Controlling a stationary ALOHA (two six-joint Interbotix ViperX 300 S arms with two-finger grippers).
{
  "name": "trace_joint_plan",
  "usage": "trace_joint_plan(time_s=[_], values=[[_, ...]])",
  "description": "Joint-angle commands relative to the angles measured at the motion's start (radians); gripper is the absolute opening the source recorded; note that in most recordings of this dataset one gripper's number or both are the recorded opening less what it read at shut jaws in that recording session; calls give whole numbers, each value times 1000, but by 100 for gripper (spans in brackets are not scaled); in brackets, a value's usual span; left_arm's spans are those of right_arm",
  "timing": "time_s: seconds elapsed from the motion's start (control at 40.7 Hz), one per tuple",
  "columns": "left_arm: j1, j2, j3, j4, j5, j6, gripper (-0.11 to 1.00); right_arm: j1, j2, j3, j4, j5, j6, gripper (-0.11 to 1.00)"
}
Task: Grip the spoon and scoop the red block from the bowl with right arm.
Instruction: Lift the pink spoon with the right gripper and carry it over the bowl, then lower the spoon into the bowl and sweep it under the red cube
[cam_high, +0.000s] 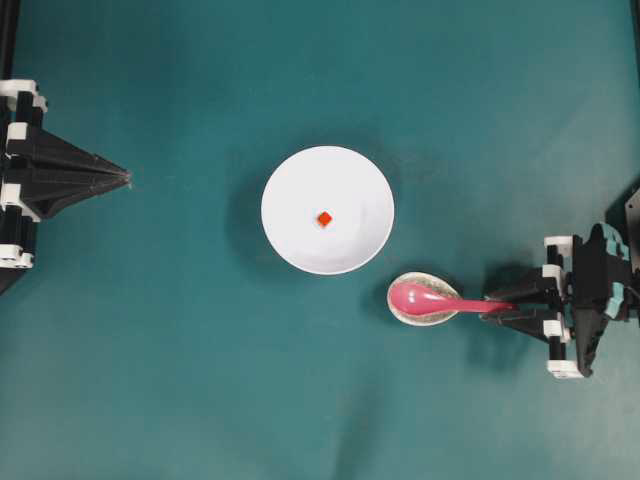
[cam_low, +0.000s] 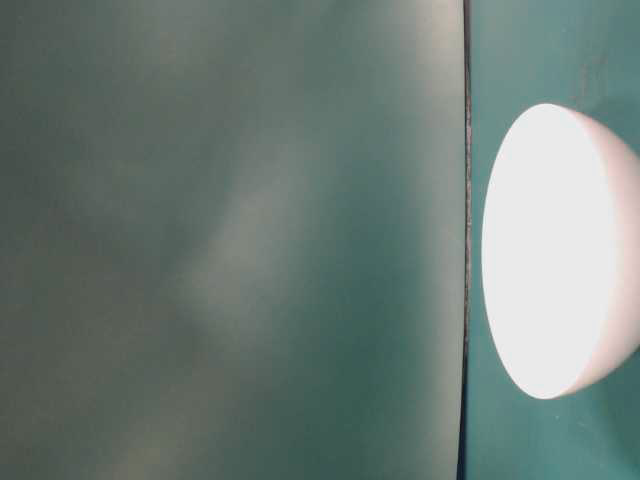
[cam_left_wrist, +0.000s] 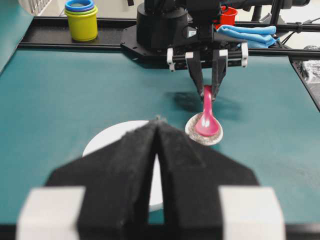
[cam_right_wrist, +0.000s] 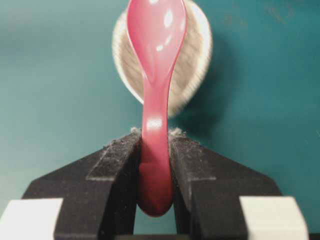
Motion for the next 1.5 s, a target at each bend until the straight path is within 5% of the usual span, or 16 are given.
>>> trace_joint_plan(time_s=[0.0, 0.172, 0.295, 0.417, 0.589, 0.761, 0.982, 1.302, 1.473], values=[[3, 6, -29, 2, -3, 0, 0, -9, -81, -9, 2, 0, -32, 23], [3, 6, -31, 2, -3, 0, 0, -129, -239, -32, 2, 72, -161, 23], [2, 3, -31, 2, -3, 0, 0, -270, -357, -83, 3, 249, -267, 23], [2, 3, -31, 3, -3, 0, 0, -462, -465, -181, 3, 569, -350, 23], [2, 3, -32, 2, -3, 0, 0, -749, -508, -356, 0, 1092, -357, 23], [2, 2, -34, 3, -8, 2, 0, -943, -446, -540, -72, 1497, -356, 23], [3, 2, -34, 3, -6, 8, 0, -992, -272, -733, -195, 1735, -313, 23], [3, 2, -35, 3, -3, 14, 0, -979, -74, -943, -532, 1942, -84, 23], [2, -2, -34, 5, -3, 23, 0, -945, -29, -976, -595, 1974, -72, 23]])
